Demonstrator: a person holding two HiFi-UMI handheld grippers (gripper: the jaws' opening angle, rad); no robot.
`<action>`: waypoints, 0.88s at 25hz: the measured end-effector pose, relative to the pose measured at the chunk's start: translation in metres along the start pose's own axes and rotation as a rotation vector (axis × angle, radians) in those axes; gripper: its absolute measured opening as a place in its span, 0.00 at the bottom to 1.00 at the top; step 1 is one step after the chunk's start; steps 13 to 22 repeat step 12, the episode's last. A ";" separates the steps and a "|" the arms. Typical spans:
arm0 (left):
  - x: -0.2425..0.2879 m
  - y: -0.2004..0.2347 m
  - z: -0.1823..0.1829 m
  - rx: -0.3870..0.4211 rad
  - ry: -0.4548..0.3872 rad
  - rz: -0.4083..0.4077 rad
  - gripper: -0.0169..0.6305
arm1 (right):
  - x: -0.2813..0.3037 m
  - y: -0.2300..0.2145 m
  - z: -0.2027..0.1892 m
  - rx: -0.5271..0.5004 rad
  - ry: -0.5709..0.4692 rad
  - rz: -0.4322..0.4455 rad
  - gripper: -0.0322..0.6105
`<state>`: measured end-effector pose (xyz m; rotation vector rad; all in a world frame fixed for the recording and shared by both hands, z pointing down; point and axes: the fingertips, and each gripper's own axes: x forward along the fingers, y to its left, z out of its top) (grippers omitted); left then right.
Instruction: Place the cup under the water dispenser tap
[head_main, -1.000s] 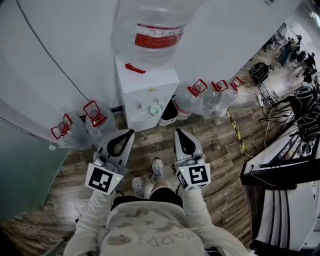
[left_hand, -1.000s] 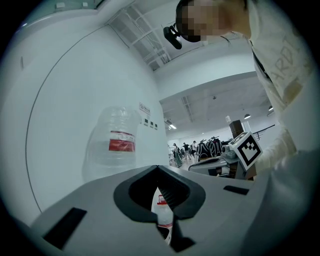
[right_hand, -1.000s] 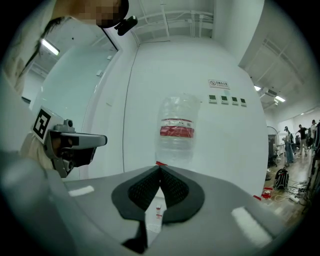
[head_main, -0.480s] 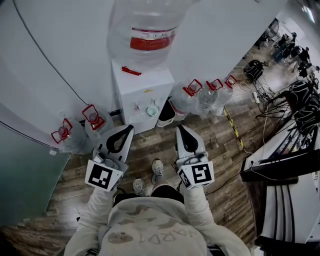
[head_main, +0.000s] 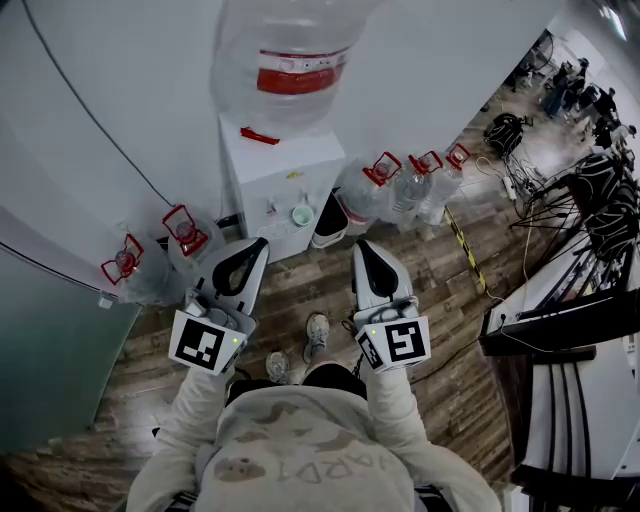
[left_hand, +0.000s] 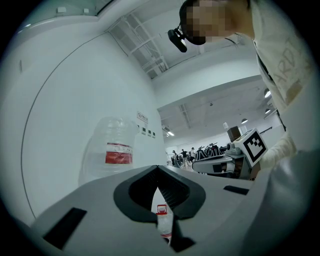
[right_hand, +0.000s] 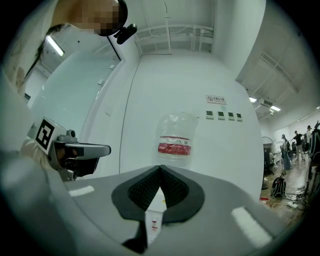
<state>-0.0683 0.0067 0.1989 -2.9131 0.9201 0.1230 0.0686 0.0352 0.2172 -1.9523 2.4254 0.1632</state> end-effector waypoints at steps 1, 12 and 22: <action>0.000 0.000 0.000 -0.001 0.000 0.000 0.04 | 0.000 0.000 0.001 0.001 -0.002 -0.002 0.06; 0.006 0.000 0.004 -0.003 -0.017 -0.014 0.04 | 0.002 -0.001 0.006 0.007 -0.014 -0.018 0.06; 0.006 0.000 0.004 -0.003 -0.017 -0.014 0.04 | 0.002 -0.001 0.006 0.007 -0.014 -0.018 0.06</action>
